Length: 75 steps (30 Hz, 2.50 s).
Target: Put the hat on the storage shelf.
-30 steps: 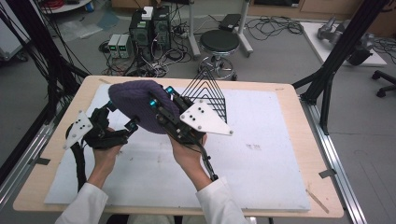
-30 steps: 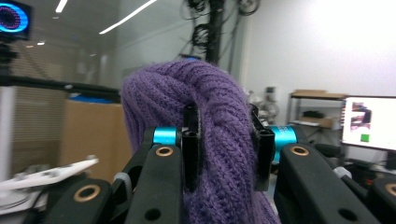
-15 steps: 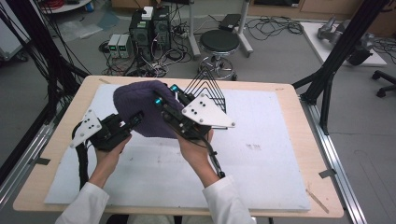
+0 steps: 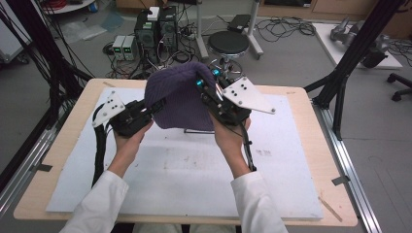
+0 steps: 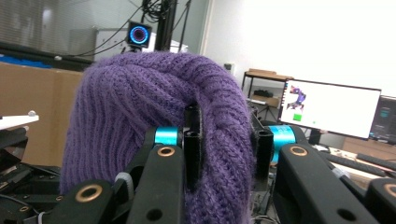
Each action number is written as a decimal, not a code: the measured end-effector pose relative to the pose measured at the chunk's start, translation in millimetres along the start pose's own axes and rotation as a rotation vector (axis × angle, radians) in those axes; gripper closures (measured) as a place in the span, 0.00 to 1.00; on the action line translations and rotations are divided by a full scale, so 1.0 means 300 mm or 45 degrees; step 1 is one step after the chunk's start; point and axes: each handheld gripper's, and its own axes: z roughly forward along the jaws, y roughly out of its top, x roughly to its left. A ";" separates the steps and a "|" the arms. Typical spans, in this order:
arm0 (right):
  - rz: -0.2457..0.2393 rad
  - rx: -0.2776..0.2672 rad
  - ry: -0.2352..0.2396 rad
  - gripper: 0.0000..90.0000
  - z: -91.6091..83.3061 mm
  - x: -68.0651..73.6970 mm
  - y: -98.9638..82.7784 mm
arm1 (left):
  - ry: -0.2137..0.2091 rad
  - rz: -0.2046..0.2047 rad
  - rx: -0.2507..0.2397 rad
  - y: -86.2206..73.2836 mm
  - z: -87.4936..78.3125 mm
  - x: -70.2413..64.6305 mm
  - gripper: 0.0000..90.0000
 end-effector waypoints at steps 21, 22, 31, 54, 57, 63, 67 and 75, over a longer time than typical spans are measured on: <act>-0.139 -0.091 -0.175 0.82 0.044 -0.160 0.063 | 0.005 0.023 -0.018 0.151 0.223 0.048 0.90; -0.139 -0.091 -0.175 0.82 0.044 -0.160 0.063 | 0.001 0.026 -0.023 0.156 0.235 0.046 0.90; -0.169 -0.094 -0.222 0.81 0.052 -0.264 0.104 | 0.005 0.034 -0.030 0.187 0.354 0.037 0.90; 0.068 0.043 -0.226 0.80 0.030 -0.345 -0.117 | 0.059 0.020 0.129 -0.028 0.418 0.009 0.89; 0.078 0.063 -0.227 0.80 0.022 -0.340 -0.163 | 0.071 0.015 0.144 -0.061 0.409 0.011 0.89; 0.090 0.104 -0.231 0.80 0.032 -0.338 -0.225 | 0.085 0.014 0.180 -0.107 0.401 0.011 0.89; 0.134 0.120 -0.219 0.80 0.036 -0.340 -0.256 | 0.088 -0.004 0.205 -0.148 0.393 0.017 0.89; 0.125 0.191 -0.220 0.80 0.048 -0.332 -0.338 | 0.103 -0.010 0.271 -0.242 0.386 0.024 0.89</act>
